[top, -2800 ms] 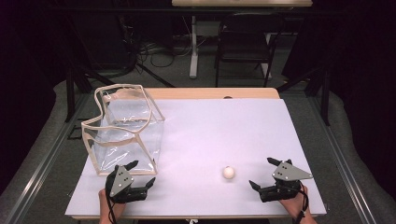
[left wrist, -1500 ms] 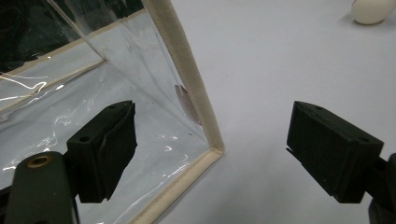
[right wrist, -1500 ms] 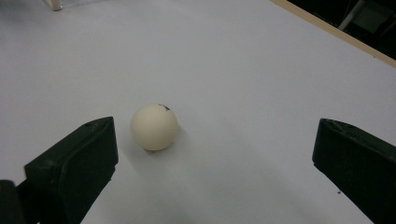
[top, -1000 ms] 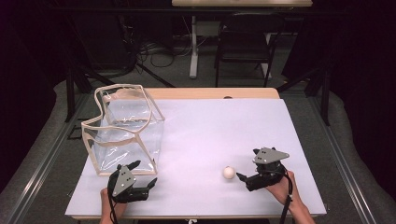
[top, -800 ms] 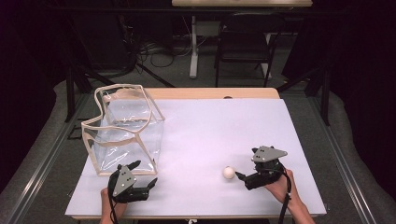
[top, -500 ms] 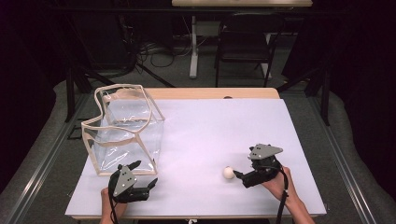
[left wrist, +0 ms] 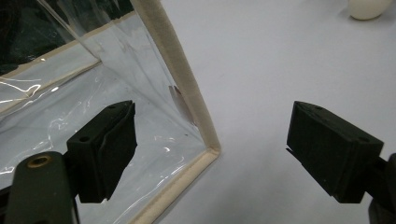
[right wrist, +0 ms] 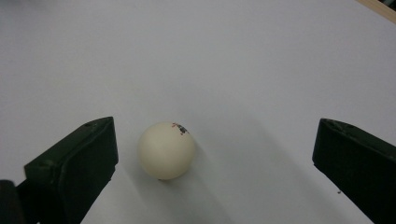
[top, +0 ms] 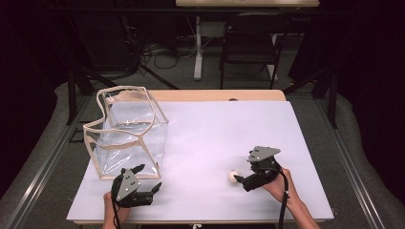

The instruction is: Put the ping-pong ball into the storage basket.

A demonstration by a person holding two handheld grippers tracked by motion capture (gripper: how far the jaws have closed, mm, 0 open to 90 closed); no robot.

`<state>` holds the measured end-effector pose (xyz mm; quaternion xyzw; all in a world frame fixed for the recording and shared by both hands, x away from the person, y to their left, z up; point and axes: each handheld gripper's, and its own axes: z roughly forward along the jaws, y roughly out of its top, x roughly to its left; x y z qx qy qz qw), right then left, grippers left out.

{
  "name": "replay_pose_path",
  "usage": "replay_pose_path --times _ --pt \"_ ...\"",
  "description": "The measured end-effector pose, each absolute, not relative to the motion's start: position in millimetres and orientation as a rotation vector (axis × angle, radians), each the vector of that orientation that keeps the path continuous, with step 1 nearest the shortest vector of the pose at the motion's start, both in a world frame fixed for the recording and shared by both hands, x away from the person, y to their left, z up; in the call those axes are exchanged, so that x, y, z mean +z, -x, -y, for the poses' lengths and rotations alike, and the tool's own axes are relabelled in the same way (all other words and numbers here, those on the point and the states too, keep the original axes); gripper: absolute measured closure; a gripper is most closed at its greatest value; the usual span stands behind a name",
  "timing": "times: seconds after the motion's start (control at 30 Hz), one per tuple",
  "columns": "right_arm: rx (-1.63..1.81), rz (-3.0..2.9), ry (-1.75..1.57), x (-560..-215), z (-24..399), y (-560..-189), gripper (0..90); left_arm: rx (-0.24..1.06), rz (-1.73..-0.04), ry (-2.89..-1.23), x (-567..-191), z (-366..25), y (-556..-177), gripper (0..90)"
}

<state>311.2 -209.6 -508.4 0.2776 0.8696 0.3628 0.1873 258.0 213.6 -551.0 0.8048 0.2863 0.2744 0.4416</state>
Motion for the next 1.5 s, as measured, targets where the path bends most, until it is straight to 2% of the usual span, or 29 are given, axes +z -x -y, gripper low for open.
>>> replay_pose_path --times 1.2,1.23,1.37,1.4,1.47,1.5 --pt "1.055 -2.514 -0.815 -535 193 -311 0.0 0.653 -0.701 -1.996 -552 -215 -257 16.0" --pt "1.053 -2.521 -0.816 -536 192 -312 0.8 0.653 -0.703 -1.996 -552 -216 -257 16.0" --pt "1.050 -2.534 -0.813 -539 189 -311 15.1 0.648 -0.706 -2.002 -552 -218 -256 16.0" --pt "1.045 -2.538 -0.806 -539 188 -312 15.0 0.649 -0.706 -2.004 -552 -218 -256 16.0" --pt "1.026 -2.547 -0.809 -540 186 -311 22.4 0.650 -0.710 -1.999 -552 -218 -256 16.0" --pt "1.026 -2.547 -0.809 -540 186 -311 22.4 0.650 -0.710 -1.999 -552 -218 -256 16.0"
